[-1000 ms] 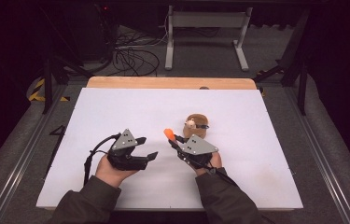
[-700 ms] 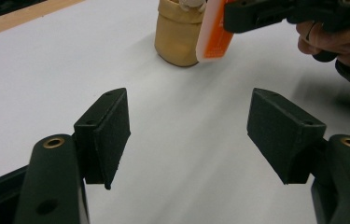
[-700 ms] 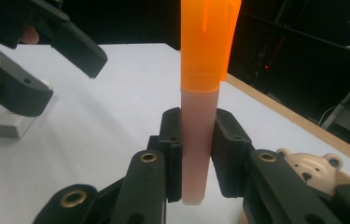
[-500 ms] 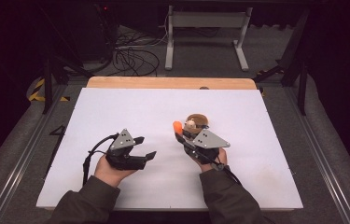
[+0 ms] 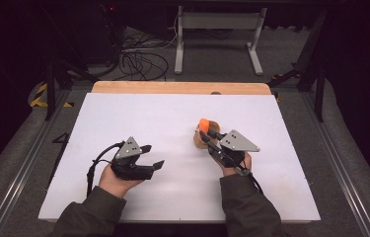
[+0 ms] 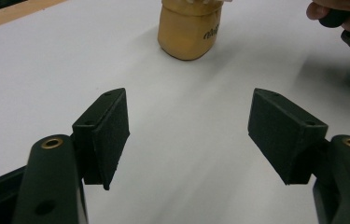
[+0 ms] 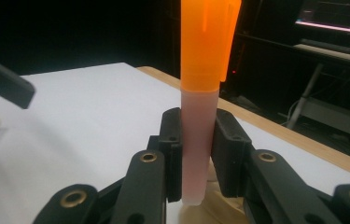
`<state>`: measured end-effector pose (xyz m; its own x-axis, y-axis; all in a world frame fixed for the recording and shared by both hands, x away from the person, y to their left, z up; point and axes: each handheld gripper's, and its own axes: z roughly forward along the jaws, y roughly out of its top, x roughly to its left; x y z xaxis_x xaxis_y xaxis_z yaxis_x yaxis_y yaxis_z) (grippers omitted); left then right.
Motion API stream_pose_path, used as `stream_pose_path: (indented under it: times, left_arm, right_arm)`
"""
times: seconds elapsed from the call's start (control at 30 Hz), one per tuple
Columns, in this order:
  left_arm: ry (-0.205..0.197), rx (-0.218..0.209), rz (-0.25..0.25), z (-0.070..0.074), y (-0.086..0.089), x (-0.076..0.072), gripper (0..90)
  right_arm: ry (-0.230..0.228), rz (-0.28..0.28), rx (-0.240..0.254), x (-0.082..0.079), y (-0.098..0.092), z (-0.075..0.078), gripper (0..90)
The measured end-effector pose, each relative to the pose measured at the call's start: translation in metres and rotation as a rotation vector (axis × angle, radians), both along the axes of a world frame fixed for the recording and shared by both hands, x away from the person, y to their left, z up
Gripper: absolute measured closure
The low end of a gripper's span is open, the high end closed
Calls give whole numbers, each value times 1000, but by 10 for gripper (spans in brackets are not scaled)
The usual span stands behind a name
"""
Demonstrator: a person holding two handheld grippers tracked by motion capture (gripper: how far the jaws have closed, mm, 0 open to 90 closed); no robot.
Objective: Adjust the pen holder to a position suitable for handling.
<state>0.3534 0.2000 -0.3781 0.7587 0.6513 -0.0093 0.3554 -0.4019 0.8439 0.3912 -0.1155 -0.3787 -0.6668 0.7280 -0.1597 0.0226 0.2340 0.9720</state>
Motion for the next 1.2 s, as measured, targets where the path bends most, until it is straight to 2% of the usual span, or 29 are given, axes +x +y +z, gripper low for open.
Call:
stream_pose_path:
  times: [0.43,0.8,1.07,1.2]
  left_arm:
    - [-8,-1,5,1,0,0,296]
    - [-8,-4,7,1,-1,0,295]
    - [-5,-3,3,1,-1,0,295]
    - [-6,-2,1,1,0,0,295]
  right_arm:
    - [-33,-72,12,3,-13,2,758]
    - [-79,-130,-68,9,-10,-4,758]
    - [-103,-138,-86,15,-10,-9,757]
    - [-88,-139,-97,18,-10,-13,757]
